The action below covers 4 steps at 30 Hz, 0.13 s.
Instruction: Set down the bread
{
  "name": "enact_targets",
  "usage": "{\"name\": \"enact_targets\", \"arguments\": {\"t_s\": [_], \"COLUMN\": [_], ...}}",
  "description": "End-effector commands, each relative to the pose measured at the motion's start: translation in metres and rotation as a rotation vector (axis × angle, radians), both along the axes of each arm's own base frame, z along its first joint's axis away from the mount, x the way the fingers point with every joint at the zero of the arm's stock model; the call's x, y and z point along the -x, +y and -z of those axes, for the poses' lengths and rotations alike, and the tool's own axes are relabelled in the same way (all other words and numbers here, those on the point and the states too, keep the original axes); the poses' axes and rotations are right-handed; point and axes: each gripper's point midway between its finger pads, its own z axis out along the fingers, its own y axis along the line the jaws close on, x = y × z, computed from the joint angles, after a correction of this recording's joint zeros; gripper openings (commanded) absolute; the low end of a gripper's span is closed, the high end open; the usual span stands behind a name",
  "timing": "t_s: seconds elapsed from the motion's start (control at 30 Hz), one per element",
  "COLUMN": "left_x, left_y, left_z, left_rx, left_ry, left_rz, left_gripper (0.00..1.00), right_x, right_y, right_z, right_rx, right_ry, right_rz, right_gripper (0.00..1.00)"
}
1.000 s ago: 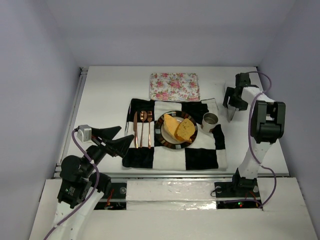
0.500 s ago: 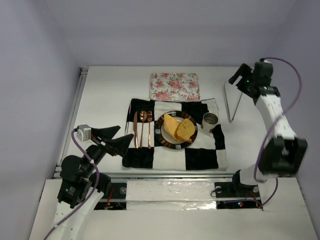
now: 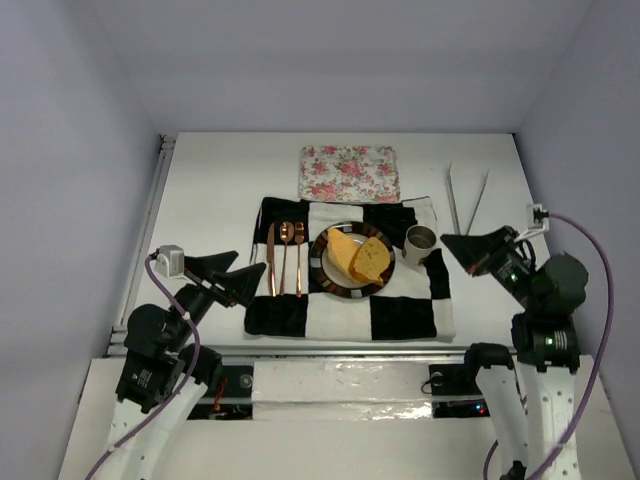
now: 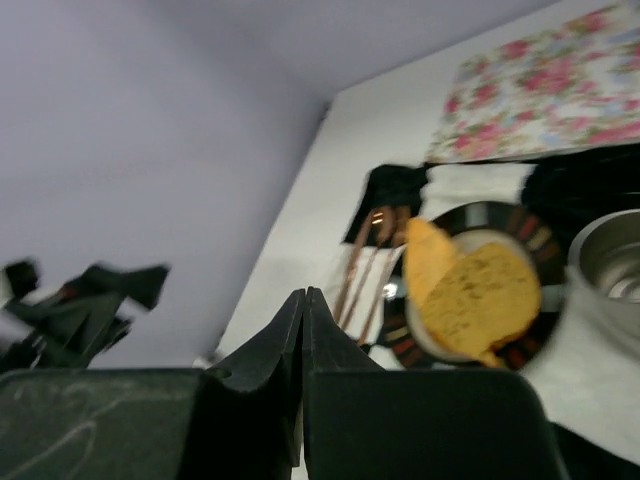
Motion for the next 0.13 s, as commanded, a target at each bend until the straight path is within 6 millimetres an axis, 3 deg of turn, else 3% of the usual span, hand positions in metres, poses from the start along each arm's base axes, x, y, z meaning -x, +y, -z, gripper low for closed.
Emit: {"name": "enact_targets", "arguments": {"t_s": [0.0,0.1], "left_x": [0.0019,0.0003], "left_y": [0.0037,0.0036], "left_z": [-0.0179,-0.0153], "left_rx": [0.021,0.03], "left_ry": [-0.044,-0.028], "left_rz": [-0.015,-0.019], "left_gripper": [0.99,0.99], "right_x": [0.0406,0.0434], "right_y": [0.0262,0.0311], "right_z": [-0.0032,0.0053], "right_rx": [-0.034,-0.039], "right_ry": [-0.016,-0.003], "right_rz": [-0.182,-0.223], "right_gripper": [0.0,0.0]}}
